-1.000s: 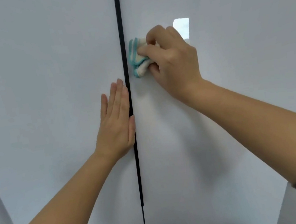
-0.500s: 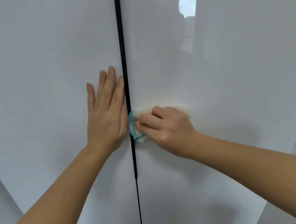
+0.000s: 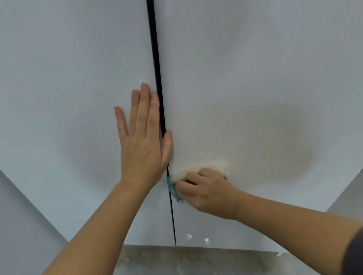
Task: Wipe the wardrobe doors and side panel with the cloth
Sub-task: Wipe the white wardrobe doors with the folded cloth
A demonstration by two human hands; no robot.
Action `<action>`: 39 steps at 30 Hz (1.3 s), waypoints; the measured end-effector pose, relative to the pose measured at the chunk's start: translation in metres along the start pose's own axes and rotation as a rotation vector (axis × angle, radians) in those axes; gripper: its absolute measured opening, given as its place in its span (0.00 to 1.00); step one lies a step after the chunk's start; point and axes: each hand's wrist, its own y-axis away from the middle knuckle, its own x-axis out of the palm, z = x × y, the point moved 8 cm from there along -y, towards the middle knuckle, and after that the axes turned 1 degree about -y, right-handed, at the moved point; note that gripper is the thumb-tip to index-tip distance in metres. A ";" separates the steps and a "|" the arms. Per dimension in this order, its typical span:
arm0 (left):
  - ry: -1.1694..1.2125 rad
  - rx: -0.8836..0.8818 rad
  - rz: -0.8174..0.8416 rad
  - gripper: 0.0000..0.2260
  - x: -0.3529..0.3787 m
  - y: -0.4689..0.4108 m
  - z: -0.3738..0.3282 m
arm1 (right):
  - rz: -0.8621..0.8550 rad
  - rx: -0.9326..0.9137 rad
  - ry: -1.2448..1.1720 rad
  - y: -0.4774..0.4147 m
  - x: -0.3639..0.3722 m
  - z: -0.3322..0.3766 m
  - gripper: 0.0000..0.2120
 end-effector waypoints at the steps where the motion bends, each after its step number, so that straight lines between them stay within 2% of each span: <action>1: -0.008 0.001 0.022 0.30 0.003 0.006 0.001 | 0.011 -0.001 -0.009 0.006 0.008 0.008 0.11; 6: -0.095 0.033 0.117 0.32 0.019 0.033 0.005 | 0.060 -0.017 -0.076 0.031 0.045 0.045 0.06; 9: -0.153 0.035 0.148 0.33 0.028 0.046 0.003 | 0.112 -0.050 -0.096 0.044 0.066 0.065 0.09; 15: -0.144 -0.002 0.140 0.33 0.038 0.064 0.000 | 0.353 -0.166 -0.139 0.070 0.121 0.111 0.08; 17: -0.129 0.001 0.126 0.32 0.039 0.066 0.000 | 0.424 -0.215 -0.153 0.079 0.135 0.125 0.04; 23: -0.115 -0.021 0.125 0.30 0.046 0.086 0.001 | 0.589 -0.320 -0.115 0.104 0.174 0.156 0.01; 29: -0.065 -0.123 0.129 0.29 0.060 0.116 -0.006 | 0.703 -0.390 -0.125 0.114 0.188 0.167 0.04; 39: 0.066 -0.308 0.097 0.35 0.058 0.125 -0.016 | 0.978 -0.475 -0.036 0.136 0.226 0.188 0.05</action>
